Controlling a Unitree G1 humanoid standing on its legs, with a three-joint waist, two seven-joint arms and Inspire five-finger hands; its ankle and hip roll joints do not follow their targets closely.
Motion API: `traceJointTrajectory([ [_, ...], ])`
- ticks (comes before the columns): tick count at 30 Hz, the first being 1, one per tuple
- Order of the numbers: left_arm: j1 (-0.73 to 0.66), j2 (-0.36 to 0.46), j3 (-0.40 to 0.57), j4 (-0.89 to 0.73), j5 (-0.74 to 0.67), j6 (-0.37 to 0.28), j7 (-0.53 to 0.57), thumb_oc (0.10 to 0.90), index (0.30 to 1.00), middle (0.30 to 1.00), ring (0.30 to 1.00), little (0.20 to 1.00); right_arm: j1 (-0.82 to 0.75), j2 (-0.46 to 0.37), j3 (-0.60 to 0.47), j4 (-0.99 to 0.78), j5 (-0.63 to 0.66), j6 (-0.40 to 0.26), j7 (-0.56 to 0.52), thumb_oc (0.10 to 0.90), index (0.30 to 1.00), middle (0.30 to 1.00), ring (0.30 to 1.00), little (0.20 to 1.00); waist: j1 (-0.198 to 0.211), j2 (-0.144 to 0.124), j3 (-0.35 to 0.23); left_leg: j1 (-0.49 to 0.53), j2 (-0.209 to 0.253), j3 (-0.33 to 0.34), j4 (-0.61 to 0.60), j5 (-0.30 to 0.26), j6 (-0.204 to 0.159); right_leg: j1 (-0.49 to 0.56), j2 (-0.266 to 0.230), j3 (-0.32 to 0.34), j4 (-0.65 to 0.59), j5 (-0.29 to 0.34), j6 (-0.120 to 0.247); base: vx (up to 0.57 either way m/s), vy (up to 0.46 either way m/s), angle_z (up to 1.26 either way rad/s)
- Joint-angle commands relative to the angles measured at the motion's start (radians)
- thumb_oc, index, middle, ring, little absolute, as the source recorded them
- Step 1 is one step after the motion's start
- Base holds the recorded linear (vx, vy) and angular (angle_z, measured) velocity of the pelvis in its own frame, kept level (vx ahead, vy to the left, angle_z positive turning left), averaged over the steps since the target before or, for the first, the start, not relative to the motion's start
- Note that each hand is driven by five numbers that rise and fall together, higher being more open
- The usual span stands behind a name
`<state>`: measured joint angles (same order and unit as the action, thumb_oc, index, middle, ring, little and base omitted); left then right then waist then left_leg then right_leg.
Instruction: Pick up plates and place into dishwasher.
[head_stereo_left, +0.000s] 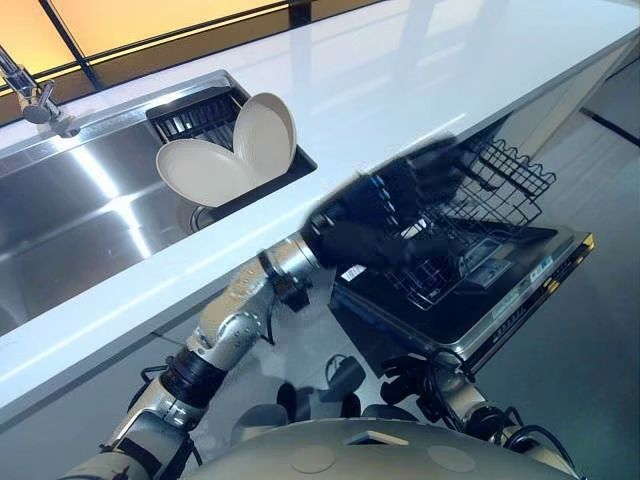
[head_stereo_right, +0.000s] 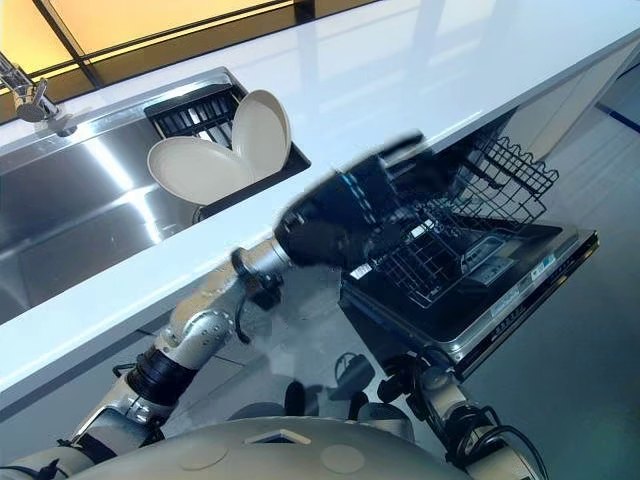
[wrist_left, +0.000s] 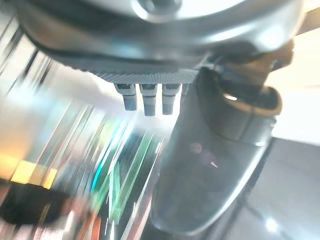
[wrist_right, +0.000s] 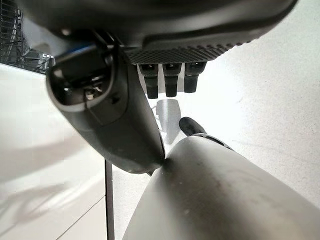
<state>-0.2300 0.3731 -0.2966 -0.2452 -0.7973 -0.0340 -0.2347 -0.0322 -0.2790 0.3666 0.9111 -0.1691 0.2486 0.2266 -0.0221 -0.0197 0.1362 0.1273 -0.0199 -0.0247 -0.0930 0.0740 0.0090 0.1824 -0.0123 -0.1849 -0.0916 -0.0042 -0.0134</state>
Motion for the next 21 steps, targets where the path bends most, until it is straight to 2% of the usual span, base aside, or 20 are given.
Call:
traceJointTrajectory([
  [1, -0.139, 0.052, 0.171, -0.111, 0.367, -0.221, 0.270, 0.800, 0.900, 0.900, 0.900, 0.900, 0.030, -0.011, 0.027, 0.097, -0.028, -0.079, -0.005, 0.800, 0.900, 0.900, 0.900, 0.900, 0.038, 0.003, -0.076, 0.024, -0.019, 0.037, 0.006, -0.100, 0.006, -0.019, -0.002, 0.018, 0.031, -0.012, 0.057, 0.06, 0.037, 0.11],
  [3, -0.165, 0.182, 0.275, -0.095, 0.698, -0.215, 0.419, 0.800, 0.900, 0.900, 0.900, 0.900, 0.041, -0.009, 0.018, 0.146, -0.031, -0.117, -0.019, 0.800, 0.900, 0.900, 0.900, 0.900, 0.047, 0.011, -0.087, 0.023, -0.018, 0.034, 0.006, -0.100, 0.004, -0.017, -0.001, 0.014, 0.032, -0.019, 0.054, 0.06, 0.045, 0.09],
  [5, -0.188, 0.291, 0.329, -0.048, 0.924, -0.192, 0.526, 0.800, 0.900, 0.900, 0.900, 0.900, 0.046, -0.010, 0.020, 0.165, -0.028, -0.128, -0.025, 0.800, 0.900, 0.900, 0.900, 0.900, 0.052, 0.015, -0.093, 0.023, -0.019, 0.034, 0.006, -0.100, 0.004, -0.014, -0.001, 0.012, 0.031, -0.022, 0.054, 0.05, 0.038, 0.08],
  [6, -0.200, 0.378, 0.364, -0.003, 0.982, -0.177, 0.545, 0.800, 0.900, 0.900, 0.900, 0.900, 0.051, -0.012, 0.023, 0.174, -0.025, -0.134, -0.030, 0.800, 0.900, 0.900, 0.900, 0.900, 0.056, 0.019, -0.096, 0.023, -0.019, 0.035, 0.006, -0.100, 0.003, -0.013, -0.002, 0.010, 0.030, -0.023, 0.054, 0.05, 0.038, 0.08],
  [10, -0.188, 0.620, 0.432, 0.165, 1.134, -0.177, 0.592, 0.800, 0.900, 0.900, 0.900, 0.900, 0.054, -0.026, 0.020, 0.188, -0.027, -0.143, -0.028, 0.800, 0.900, 0.900, 0.900, 0.900, 0.067, 0.032, -0.102, 0.023, -0.020, 0.043, 0.006, -0.099, 0.001, -0.013, -0.007, 0.006, 0.033, -0.023, 0.058, 0.04, 0.039, 0.11],
  [11, -0.188, 0.627, 0.433, 0.172, 1.133, -0.180, 0.593, 0.800, 0.900, 0.900, 0.900, 0.900, 0.053, -0.026, 0.021, 0.188, -0.026, -0.143, -0.028, 0.800, 0.900, 0.900, 0.900, 0.900, 0.067, 0.031, -0.101, 0.024, -0.020, 0.043, 0.006, -0.099, 0.001, -0.013, -0.007, 0.006, 0.033, -0.024, 0.058, 0.02, 0.039, 0.14],
  [18, -0.112, 0.836, 0.443, 0.341, 1.296, -0.216, 0.568, 0.800, 0.900, 0.900, 0.900, 0.900, 0.045, -0.062, 0.001, 0.181, -0.035, -0.136, -0.002, 0.800, 0.900, 0.900, 0.900, 0.900, 0.078, 0.053, -0.095, 0.030, -0.026, 0.039, 0.006, -0.102, 0.003, -0.014, -0.014, -0.001, 0.044, -0.024, 0.066, 0.01, 0.041, 0.04],
  [21, -0.099, 0.881, 0.427, 0.391, 1.375, -0.238, 0.567, 0.800, 0.900, 0.900, 0.900, 0.900, 0.042, -0.072, -0.004, 0.183, -0.039, -0.135, 0.006, 0.800, 0.900, 0.900, 0.900, 0.900, 0.078, 0.060, -0.095, 0.033, -0.029, 0.040, 0.006, -0.102, 0.004, -0.014, -0.018, -0.002, 0.045, -0.023, 0.070, 0.01, 0.048, 0.00],
])
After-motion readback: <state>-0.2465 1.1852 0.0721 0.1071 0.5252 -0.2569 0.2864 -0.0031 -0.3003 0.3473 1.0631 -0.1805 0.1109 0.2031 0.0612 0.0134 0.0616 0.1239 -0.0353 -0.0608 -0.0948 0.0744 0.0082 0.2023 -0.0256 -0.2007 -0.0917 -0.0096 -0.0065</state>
